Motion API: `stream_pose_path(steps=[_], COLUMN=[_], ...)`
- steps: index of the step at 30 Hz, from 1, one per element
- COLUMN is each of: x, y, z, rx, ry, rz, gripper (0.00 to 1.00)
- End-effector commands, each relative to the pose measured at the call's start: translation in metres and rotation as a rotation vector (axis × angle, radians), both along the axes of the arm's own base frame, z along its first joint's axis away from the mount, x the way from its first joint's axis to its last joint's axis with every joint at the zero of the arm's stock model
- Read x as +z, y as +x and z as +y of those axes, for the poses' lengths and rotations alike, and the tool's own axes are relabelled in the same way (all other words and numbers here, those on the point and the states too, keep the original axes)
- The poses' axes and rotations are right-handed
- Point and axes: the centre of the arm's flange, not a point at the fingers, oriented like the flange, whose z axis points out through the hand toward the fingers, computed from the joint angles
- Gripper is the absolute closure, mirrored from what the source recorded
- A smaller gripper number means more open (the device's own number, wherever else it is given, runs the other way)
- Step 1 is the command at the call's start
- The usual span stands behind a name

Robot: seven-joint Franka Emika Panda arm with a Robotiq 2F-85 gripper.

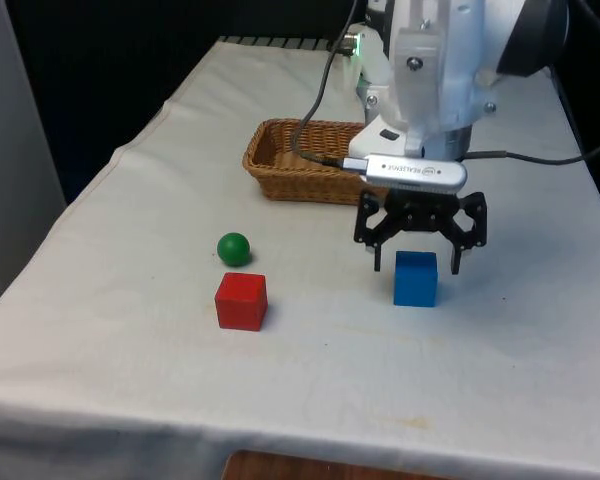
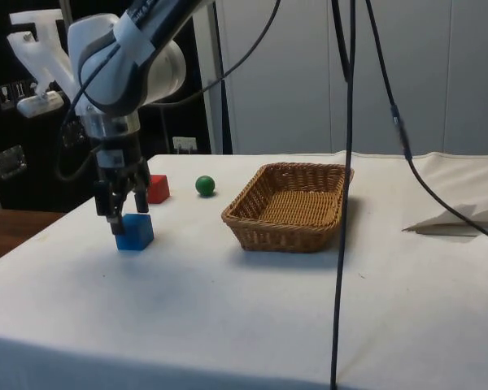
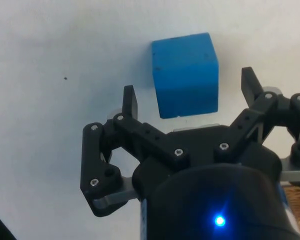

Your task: Place all non-red objects into the basket.

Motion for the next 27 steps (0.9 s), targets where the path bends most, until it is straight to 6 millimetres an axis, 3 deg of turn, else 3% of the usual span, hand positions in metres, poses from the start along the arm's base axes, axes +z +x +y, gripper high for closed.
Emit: stream_pose_path(steps=[1,10,27], x=[-0.004,-0.018,-0.018], y=[0.002,0.005,0.004], z=[0.001,0.001,0.002], rx=[0.0,-0.006,-0.007], ry=[0.012,0.016,0.008], rz=[-0.005,-0.004,-0.003], gripper=[0.0,0.0,0.0])
